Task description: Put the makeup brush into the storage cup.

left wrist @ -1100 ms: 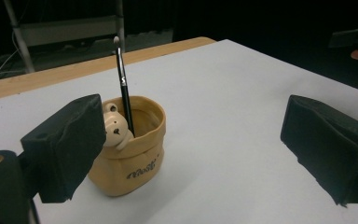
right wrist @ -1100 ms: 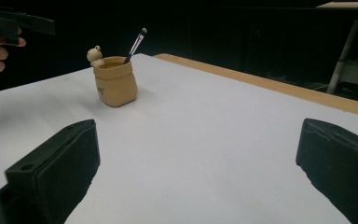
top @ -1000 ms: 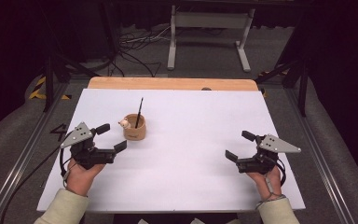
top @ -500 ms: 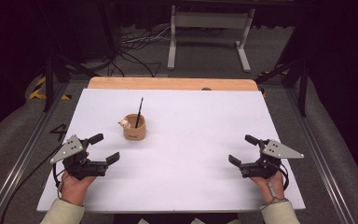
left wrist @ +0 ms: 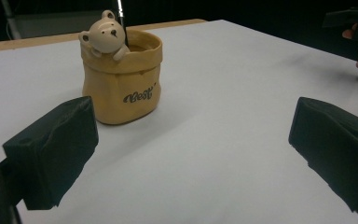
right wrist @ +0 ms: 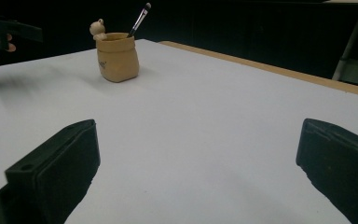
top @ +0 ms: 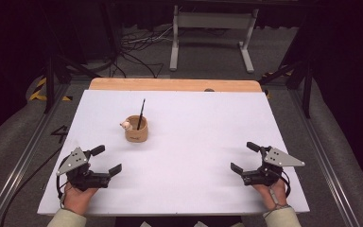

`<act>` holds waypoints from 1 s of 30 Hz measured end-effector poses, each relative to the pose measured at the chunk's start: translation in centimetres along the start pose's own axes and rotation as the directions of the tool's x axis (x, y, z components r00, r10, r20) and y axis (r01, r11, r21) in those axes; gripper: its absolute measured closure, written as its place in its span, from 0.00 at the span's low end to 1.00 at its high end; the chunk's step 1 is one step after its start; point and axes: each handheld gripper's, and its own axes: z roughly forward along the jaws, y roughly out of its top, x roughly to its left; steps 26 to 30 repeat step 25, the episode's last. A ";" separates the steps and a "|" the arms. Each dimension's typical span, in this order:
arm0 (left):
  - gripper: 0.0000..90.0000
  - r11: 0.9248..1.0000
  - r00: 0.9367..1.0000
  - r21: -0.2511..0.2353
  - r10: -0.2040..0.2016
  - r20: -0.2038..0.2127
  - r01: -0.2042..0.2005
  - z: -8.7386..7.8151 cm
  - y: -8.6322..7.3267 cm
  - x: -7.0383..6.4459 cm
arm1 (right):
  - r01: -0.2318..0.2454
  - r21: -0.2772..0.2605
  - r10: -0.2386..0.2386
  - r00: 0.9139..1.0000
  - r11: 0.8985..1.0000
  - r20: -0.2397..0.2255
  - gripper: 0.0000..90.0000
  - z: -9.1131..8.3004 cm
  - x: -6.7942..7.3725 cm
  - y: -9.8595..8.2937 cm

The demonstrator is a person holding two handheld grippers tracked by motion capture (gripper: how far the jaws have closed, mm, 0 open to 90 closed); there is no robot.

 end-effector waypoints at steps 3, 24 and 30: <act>0.02 1.000 1.000 0.002 0.004 -0.010 -0.004 0.1 -0.2 0.0 | 0.002 -0.004 -0.002 1.000 1.000 -0.002 0.00 0.3 0.2 -0.5; 0.01 1.000 0.999 0.021 -0.018 -0.037 0.019 0.5 -0.4 0.1 | 0.004 0.013 -0.004 1.000 1.000 -0.012 0.00 0.8 0.2 -1.1; 0.01 1.000 0.999 0.021 -0.018 -0.037 0.019 0.5 -0.4 0.1 | 0.003 0.010 -0.003 1.000 1.000 -0.010 0.00 0.8 0.2 -1.1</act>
